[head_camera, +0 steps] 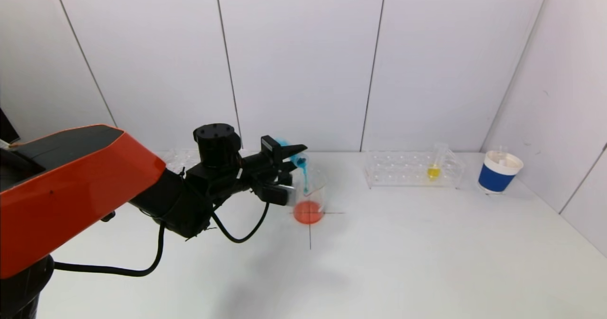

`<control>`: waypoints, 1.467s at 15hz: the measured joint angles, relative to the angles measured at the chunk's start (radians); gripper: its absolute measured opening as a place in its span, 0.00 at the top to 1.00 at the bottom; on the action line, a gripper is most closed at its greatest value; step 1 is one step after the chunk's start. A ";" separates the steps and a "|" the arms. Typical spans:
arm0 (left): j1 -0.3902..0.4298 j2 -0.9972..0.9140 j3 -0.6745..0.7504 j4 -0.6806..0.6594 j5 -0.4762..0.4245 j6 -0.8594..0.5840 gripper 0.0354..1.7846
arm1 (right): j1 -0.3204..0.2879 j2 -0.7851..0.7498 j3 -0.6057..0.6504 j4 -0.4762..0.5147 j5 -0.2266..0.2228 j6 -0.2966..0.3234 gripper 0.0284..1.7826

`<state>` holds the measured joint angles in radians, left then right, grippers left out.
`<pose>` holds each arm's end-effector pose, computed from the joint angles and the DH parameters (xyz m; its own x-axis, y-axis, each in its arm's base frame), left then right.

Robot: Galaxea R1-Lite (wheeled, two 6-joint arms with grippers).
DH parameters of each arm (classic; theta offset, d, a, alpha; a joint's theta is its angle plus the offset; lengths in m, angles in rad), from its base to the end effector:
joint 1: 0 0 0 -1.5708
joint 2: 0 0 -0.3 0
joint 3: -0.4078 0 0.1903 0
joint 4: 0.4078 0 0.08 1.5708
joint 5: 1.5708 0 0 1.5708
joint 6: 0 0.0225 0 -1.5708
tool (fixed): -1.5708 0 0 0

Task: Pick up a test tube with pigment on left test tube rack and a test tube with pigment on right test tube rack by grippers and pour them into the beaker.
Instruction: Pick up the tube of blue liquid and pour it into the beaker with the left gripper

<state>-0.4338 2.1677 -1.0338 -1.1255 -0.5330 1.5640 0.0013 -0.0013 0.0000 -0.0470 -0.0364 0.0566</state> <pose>0.3675 -0.1828 0.1209 0.5679 -0.8231 -0.0072 0.0132 0.0003 0.9999 -0.0230 -0.0008 0.0803 0.9982 -0.0351 0.0482 0.0323 0.9978 0.0583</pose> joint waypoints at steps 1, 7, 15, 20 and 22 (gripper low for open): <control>0.001 0.000 0.000 0.000 0.002 0.010 0.76 | 0.000 0.000 0.000 0.000 0.000 0.000 0.01; 0.000 0.000 0.000 0.019 0.004 0.064 0.76 | 0.000 0.000 0.000 0.000 0.000 0.000 0.01; 0.001 0.001 -0.006 0.060 0.029 0.111 0.76 | 0.000 0.000 0.000 0.000 0.000 0.000 0.01; -0.001 -0.005 -0.014 0.107 0.045 0.169 0.76 | 0.000 0.000 0.000 0.000 0.000 0.000 0.01; -0.003 -0.009 -0.015 0.135 0.049 0.191 0.76 | 0.000 0.000 0.000 0.000 0.000 0.000 0.01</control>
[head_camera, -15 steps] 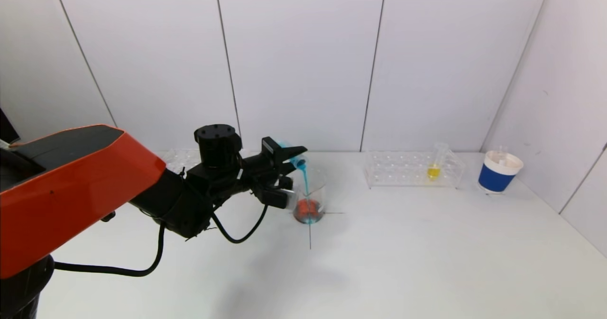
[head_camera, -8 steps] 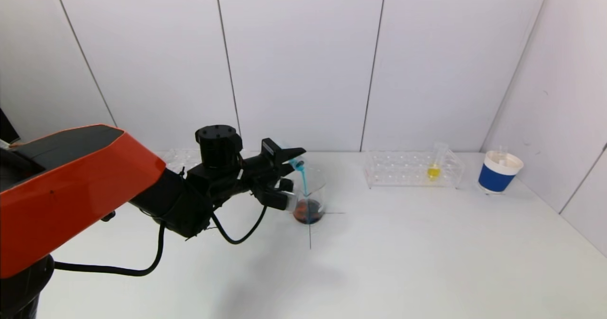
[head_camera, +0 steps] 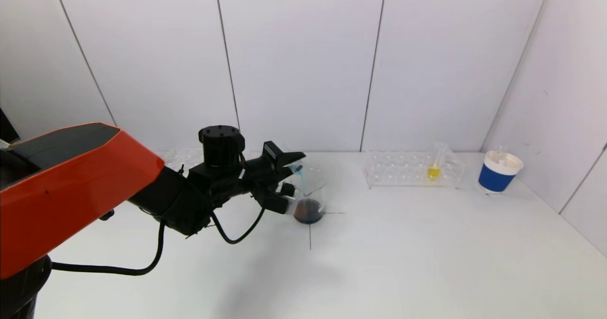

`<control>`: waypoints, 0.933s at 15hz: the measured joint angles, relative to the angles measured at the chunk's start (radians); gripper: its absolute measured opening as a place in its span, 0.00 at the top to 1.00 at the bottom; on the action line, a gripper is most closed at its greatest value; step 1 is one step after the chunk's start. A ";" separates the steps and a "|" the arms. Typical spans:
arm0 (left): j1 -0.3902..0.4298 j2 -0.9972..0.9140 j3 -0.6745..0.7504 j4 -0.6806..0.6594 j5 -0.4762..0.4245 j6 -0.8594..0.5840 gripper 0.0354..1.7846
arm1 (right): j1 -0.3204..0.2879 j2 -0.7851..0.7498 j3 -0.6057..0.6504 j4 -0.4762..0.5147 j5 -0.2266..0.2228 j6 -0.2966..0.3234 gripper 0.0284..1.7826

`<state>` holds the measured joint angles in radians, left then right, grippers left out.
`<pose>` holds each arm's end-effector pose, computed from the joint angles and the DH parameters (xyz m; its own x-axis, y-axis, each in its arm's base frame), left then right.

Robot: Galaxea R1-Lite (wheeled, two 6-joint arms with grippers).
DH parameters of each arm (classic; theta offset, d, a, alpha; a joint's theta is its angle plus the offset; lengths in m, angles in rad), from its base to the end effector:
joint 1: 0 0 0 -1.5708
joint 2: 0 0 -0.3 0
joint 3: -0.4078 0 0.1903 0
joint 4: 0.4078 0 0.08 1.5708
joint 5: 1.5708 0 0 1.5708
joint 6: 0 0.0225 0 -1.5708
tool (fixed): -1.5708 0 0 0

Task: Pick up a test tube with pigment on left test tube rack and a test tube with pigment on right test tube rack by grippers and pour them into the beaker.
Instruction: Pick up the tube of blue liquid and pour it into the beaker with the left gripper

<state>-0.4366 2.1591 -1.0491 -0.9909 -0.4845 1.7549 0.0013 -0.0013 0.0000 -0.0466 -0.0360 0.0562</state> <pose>0.3680 -0.1833 0.1148 0.5993 -0.7936 -0.1052 -0.0394 -0.1604 0.9863 -0.0230 -0.0008 0.0802 0.9983 -0.0347 0.0479 0.0319 0.9978 0.0578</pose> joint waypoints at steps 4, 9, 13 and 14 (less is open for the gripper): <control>-0.015 -0.016 -0.017 0.031 0.017 0.034 0.76 | 0.000 0.000 0.000 0.000 -0.001 0.000 0.01; -0.019 -0.044 -0.034 0.092 0.030 0.087 0.76 | 0.000 0.000 0.000 0.000 0.000 0.000 0.01; -0.019 -0.053 -0.036 0.108 0.030 0.120 0.76 | 0.000 0.000 0.000 0.000 0.000 0.000 0.01; -0.019 -0.054 -0.036 0.109 0.030 0.126 0.76 | 0.000 0.000 0.000 0.000 0.000 0.000 0.01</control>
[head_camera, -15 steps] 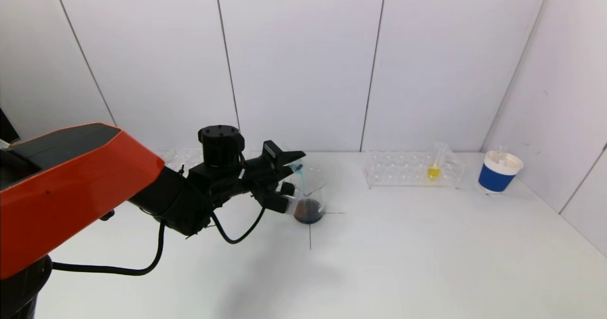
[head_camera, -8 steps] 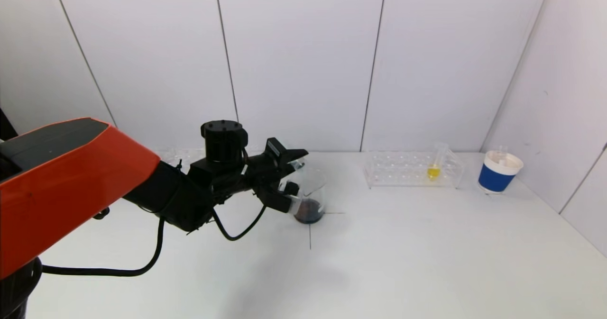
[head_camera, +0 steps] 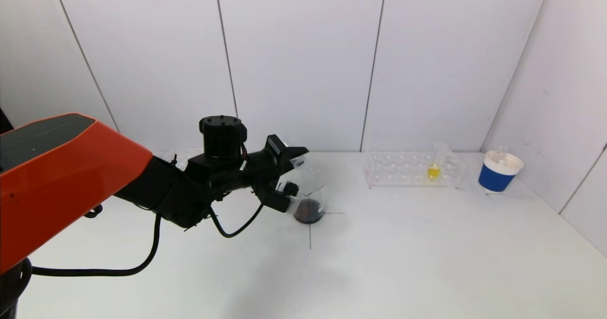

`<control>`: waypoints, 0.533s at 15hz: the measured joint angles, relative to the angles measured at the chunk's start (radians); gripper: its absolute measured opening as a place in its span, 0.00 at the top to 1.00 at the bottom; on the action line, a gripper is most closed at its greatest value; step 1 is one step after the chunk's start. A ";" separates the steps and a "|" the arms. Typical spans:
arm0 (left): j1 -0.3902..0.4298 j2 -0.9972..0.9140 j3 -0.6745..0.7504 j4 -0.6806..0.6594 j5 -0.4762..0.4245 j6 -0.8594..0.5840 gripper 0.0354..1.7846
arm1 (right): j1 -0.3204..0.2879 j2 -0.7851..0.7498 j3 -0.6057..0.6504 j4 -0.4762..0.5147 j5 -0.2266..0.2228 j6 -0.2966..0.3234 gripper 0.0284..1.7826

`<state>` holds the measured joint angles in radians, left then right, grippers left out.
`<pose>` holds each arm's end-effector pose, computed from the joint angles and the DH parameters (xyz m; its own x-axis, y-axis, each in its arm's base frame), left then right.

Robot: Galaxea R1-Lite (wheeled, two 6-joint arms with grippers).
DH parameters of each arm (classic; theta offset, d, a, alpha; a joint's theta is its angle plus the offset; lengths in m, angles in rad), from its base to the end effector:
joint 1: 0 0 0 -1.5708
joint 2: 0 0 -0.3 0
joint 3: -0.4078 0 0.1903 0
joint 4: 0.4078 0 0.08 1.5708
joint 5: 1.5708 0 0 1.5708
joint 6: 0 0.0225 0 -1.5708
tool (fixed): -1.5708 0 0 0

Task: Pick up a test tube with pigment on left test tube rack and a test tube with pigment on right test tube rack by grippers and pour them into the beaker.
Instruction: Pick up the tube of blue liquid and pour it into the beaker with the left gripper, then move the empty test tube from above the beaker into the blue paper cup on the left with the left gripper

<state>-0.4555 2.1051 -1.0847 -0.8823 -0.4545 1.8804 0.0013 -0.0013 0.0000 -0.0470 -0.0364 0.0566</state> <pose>0.3618 -0.1882 0.1350 0.6061 -0.7857 -0.1237 -0.1217 -0.2452 0.9618 -0.0230 -0.0008 0.0803 0.9982 -0.0351 0.0482 0.0323 0.9978 0.0583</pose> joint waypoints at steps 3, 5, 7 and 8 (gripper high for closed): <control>0.000 -0.007 0.000 0.014 0.000 0.016 0.76 | 0.000 0.000 0.000 0.000 0.000 0.000 0.01; 0.000 -0.011 0.000 0.016 0.000 0.016 0.76 | 0.000 0.000 0.000 0.000 0.000 0.000 0.01; 0.000 -0.014 0.000 0.017 0.001 0.012 0.76 | 0.000 0.000 0.000 0.000 0.000 0.000 0.01; 0.000 -0.016 0.000 0.019 0.001 0.004 0.76 | 0.000 0.000 0.000 0.000 0.000 0.000 0.01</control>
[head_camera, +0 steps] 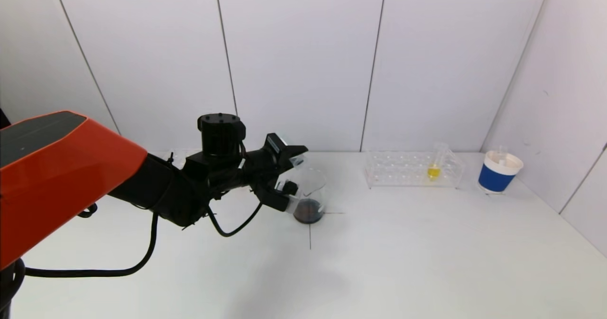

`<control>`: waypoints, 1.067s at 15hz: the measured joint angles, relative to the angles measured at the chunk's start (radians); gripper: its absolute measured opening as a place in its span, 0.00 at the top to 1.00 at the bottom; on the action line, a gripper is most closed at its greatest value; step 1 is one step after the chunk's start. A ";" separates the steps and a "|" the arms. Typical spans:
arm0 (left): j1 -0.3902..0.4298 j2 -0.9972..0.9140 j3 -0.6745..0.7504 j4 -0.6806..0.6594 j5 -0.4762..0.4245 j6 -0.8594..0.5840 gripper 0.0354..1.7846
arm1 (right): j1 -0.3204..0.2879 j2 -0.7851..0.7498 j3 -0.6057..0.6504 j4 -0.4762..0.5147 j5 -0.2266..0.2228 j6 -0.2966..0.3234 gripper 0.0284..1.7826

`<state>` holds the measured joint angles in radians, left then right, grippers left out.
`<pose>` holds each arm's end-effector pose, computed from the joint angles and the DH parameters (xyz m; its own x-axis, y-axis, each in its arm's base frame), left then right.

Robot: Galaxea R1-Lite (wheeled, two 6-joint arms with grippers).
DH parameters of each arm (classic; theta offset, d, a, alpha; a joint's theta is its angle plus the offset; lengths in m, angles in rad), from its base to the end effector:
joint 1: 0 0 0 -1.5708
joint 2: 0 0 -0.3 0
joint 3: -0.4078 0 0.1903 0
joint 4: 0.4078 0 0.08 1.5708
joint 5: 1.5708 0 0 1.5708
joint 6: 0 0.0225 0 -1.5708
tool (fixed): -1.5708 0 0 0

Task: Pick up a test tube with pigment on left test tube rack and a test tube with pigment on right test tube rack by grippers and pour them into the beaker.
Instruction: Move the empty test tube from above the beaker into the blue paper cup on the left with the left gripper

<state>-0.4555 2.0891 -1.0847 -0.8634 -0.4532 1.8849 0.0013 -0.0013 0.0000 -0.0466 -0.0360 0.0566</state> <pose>0.3596 -0.1871 0.1396 0.6068 -0.7848 -0.1264 -0.1224 -0.2493 0.9606 -0.0230 -0.0008 0.0802 0.9983 -0.0347 0.0479 0.0319 0.9978 0.0582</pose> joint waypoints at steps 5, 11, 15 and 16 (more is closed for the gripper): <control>-0.002 -0.024 0.015 0.014 0.062 -0.145 0.76 | 0.000 0.000 0.000 0.000 0.000 0.000 0.01; -0.009 -0.089 0.006 0.150 0.118 -0.305 0.76 | 0.000 0.000 0.000 0.000 0.000 0.000 0.01; -0.021 -0.138 -0.028 0.164 0.218 -0.490 0.76 | 0.000 0.000 0.000 0.000 0.000 0.000 0.01; -0.026 -0.147 -0.051 0.170 0.242 -0.542 0.76 | 0.000 0.000 0.000 0.000 0.000 0.000 0.01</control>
<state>-0.4811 1.9417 -1.1362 -0.6932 -0.2115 1.3432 0.0013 -0.0013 0.0000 -0.0470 -0.0364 0.0566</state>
